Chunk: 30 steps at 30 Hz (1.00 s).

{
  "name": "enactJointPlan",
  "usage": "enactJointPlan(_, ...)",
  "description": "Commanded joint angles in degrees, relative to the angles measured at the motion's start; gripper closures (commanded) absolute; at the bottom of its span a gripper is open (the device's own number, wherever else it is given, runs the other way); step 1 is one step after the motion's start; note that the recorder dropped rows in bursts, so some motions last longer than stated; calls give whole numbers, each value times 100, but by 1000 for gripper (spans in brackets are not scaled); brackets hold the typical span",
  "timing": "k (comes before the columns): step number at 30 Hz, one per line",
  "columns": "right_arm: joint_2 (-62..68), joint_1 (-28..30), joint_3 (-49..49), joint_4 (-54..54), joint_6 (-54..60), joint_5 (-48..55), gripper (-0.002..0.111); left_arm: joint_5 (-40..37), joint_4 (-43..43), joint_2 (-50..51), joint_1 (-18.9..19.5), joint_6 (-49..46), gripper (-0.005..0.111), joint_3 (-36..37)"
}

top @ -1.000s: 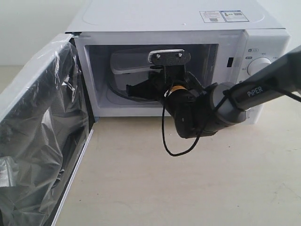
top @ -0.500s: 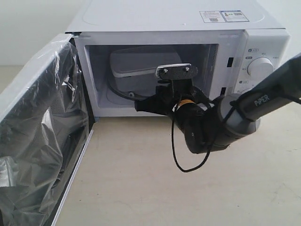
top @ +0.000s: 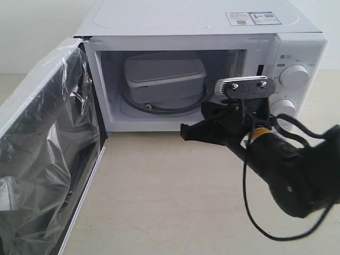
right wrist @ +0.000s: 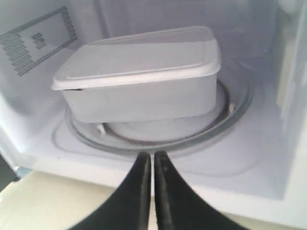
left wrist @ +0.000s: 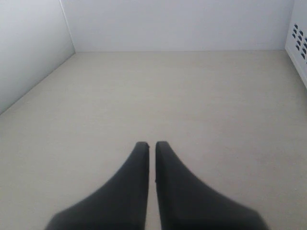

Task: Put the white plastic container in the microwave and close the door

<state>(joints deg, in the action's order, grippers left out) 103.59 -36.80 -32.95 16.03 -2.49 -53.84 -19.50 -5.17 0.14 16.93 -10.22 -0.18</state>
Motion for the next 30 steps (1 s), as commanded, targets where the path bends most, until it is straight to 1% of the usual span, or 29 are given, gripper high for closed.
enactJointPlan(1,-894,-40,738,-117,-80,115,108,23,7,-14,15,39,102,18)
enactJointPlan(5,-1889,-40,1116,-131,-102,1244,108,23,7,-14,15,39,102,18)
enactJointPlan(8,-2749,-40,1074,-131,35,2603,108,23,7,-14,15,39,102,18)
enactJointPlan(13,-4045,-40,446,-83,327,5516,108,23,7,-14,15,39,102,18)
enactJointPlan(17,-4785,-40,-66,-83,131,7042,108,23,7,-14,15,39,102,18)
enactJointPlan(19,-5048,-40,-345,-107,98,7777,108,22,7,-14,-65,39,102,18)
enactJointPlan(22,-5262,-40,-636,-189,68,8390,108,22,18,-14,-113,39,102,18)
enactJointPlan(26,-5311,-40,-868,-592,-156,9099,108,22,18,-14,-113,39,102,18)
enactJointPlan(30,-5311,-40,-868,-834,-350,9260,108,22,18,-14,-113,39,102,18)
